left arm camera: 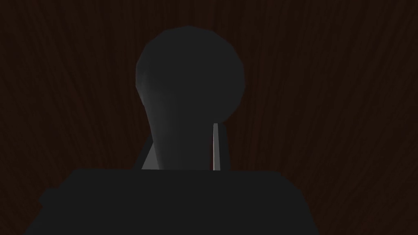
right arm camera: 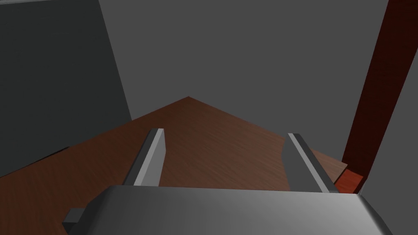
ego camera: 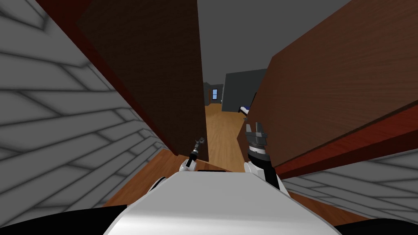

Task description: Push the door open

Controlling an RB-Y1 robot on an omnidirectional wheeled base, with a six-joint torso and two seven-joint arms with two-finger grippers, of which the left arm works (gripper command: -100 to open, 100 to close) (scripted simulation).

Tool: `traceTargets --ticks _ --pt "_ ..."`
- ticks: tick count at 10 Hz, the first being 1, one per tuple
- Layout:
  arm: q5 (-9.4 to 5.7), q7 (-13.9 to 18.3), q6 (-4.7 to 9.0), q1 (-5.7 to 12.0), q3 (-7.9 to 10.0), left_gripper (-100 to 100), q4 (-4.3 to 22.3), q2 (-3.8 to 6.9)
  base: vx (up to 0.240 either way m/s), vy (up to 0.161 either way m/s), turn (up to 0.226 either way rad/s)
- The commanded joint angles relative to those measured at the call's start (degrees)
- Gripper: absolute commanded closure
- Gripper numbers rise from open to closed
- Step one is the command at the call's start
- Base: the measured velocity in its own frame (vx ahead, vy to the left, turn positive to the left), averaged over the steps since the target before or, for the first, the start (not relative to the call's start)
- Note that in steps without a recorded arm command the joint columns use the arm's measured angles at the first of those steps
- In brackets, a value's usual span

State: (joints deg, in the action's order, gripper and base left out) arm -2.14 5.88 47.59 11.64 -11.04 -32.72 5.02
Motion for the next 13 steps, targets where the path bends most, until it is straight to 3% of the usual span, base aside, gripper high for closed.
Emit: traceTargets --ticks 1,3,4,13 --pt "0.02 0.03 0.06 -0.04 -0.06 100 -0.02 -0.08 -0.013 0.004 -0.001" --pt "0.02 0.03 0.06 -0.04 -0.06 100 -0.02 -0.08 -0.003 0.001 0.002" --pt "-0.38 -0.33 -0.09 -0.12 0.76 100 0.17 0.17 0.094 -0.042 0.035" --pt "-2.48 -2.08 -0.18 -0.12 5.04 100 0.6 0.86 0.162 -0.082 0.044"
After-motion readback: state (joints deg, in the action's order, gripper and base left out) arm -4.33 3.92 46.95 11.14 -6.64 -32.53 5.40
